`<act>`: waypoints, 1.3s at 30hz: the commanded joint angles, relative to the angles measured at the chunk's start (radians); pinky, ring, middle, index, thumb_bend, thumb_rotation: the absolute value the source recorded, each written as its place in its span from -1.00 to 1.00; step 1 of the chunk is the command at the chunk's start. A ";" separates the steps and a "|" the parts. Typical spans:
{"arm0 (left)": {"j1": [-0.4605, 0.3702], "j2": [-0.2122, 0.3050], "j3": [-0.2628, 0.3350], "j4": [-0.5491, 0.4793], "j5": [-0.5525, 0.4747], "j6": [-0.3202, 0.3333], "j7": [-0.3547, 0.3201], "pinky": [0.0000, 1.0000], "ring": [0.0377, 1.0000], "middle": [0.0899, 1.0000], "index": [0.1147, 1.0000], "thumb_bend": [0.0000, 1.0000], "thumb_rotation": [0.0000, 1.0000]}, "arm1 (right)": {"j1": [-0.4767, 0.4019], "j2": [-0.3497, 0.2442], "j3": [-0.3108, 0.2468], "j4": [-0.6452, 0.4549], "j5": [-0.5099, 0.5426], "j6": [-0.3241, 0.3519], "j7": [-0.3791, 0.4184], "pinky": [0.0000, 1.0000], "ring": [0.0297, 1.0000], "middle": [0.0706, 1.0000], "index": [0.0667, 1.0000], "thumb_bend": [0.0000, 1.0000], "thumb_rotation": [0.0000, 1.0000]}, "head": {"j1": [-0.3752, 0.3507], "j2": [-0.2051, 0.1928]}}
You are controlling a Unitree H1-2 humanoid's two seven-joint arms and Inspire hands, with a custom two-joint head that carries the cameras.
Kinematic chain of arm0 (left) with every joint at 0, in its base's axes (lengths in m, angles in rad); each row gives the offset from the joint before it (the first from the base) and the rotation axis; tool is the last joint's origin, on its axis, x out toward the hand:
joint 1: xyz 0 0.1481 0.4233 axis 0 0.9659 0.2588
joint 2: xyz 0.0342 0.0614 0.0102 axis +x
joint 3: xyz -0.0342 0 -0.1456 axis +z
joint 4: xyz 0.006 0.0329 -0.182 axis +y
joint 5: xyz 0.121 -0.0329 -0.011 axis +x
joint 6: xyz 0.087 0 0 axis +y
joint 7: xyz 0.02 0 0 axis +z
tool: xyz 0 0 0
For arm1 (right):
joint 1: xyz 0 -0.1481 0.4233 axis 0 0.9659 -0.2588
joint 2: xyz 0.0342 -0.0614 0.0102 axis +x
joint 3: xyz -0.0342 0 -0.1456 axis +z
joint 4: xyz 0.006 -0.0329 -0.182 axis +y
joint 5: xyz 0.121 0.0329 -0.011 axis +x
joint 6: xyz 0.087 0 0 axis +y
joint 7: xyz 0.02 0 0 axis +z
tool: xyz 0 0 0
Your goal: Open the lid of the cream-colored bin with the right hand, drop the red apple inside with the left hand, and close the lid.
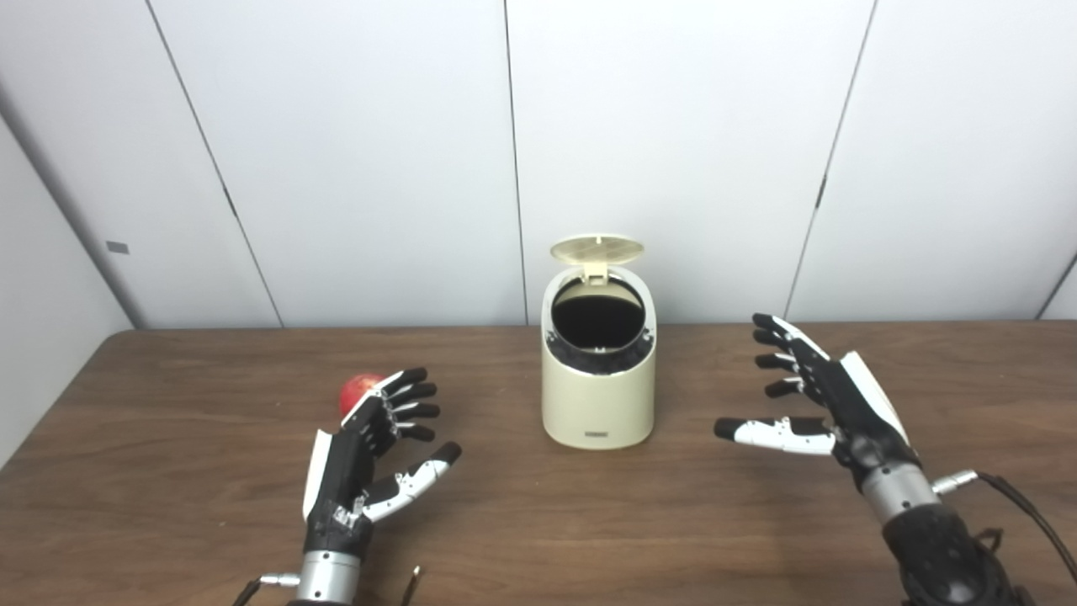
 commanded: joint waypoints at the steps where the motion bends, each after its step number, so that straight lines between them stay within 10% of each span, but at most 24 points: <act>1: 0.012 -0.016 0.003 -0.008 0.052 -0.036 0.045 0.20 0.29 0.39 0.49 0.25 -0.98 | -0.012 -0.017 -0.012 -0.034 0.024 -0.092 -0.027 0.42 0.64 0.76 0.78 0.61 -0.58 | 0.019 -0.002; 17: -0.046 0.019 0.071 -0.150 0.437 0.019 0.269 0.16 0.45 0.49 0.47 0.38 -0.85 | 0.061 -0.035 -0.026 -0.029 0.055 -0.140 -0.013 0.40 0.63 0.82 0.81 0.51 -0.84 | 0.058 -0.007; 39: -0.167 0.181 -0.018 -0.090 0.529 0.335 0.150 0.21 0.46 0.51 0.53 0.70 -0.69 | 0.061 -0.032 -0.011 -0.089 0.061 -0.084 0.004 0.48 0.66 0.84 0.82 0.47 -0.72 | 0.050 -0.004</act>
